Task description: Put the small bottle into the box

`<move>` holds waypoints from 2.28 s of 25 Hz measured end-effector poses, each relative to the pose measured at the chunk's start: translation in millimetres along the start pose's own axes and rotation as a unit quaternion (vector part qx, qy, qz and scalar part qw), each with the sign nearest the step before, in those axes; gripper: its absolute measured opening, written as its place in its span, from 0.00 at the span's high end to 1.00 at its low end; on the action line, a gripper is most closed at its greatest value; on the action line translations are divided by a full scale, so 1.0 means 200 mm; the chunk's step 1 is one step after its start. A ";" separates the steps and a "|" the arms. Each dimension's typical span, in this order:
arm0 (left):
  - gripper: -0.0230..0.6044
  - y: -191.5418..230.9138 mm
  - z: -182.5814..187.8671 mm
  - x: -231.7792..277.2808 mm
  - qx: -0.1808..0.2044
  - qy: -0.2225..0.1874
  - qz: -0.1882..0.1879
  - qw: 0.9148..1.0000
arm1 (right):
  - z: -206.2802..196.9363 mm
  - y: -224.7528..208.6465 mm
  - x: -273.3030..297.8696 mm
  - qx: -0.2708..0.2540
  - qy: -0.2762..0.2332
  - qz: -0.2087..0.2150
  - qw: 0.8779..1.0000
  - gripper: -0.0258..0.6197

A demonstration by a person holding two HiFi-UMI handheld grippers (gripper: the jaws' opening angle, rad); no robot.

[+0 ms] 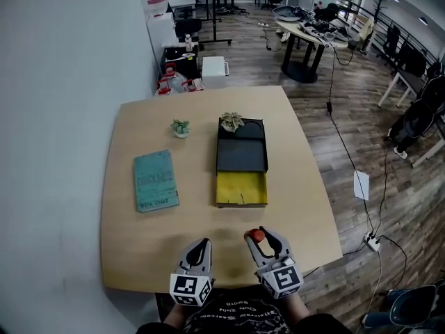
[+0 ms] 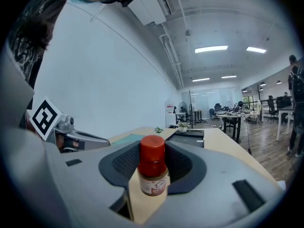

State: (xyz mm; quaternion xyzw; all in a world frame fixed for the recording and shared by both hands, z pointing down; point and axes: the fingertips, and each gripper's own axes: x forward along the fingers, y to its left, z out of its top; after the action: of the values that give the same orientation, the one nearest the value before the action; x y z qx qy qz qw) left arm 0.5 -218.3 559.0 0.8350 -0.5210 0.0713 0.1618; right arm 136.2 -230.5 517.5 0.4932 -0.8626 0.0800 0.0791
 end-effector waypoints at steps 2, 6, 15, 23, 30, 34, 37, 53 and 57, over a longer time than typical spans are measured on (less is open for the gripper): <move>0.96 0.00 0.01 0.01 0.001 -0.001 0.002 1.000 | 0.02 -0.02 0.01 -0.002 -0.008 0.002 1.000 0.71; 0.96 0.02 0.01 0.01 -0.001 0.003 0.004 1.000 | 0.04 -0.06 0.03 0.002 -0.006 -0.006 1.000 0.71; 0.96 0.03 0.02 0.00 0.002 0.008 -0.004 1.000 | 0.16 -0.12 0.08 -0.024 -0.013 -0.017 0.999 0.71; 0.96 0.10 0.02 0.01 0.001 0.015 0.005 1.000 | 0.31 -0.17 0.29 -0.061 -0.026 0.003 0.998 0.71; 0.96 0.21 0.02 0.00 0.003 0.018 0.015 1.000 | 0.33 -0.20 0.59 -0.068 -0.030 0.015 0.997 0.71; 0.96 0.28 0.01 -0.02 0.003 0.022 0.028 0.999 | 0.33 -0.22 0.72 -0.084 -0.019 0.020 0.996 0.71; 0.96 0.33 0.01 -0.03 0.004 0.031 0.033 0.999 | 0.28 -0.24 0.82 -0.082 -0.002 0.022 0.996 0.71; 0.96 0.42 -0.05 0.04 0.004 0.067 0.048 0.997 | -0.04 -0.34 1.21 -0.089 0.069 0.065 0.991 0.71; 0.96 0.43 -0.04 0.06 0.006 0.069 0.054 0.996 | -0.15 -0.36 1.26 -0.094 0.095 0.068 0.989 0.71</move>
State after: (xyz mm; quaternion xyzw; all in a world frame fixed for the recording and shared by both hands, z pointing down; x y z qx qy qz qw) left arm -70.6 -261.2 586.0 0.7996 -0.5528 0.1404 0.1883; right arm 74.8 -471.0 605.1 0.4144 -0.8861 0.0504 0.2014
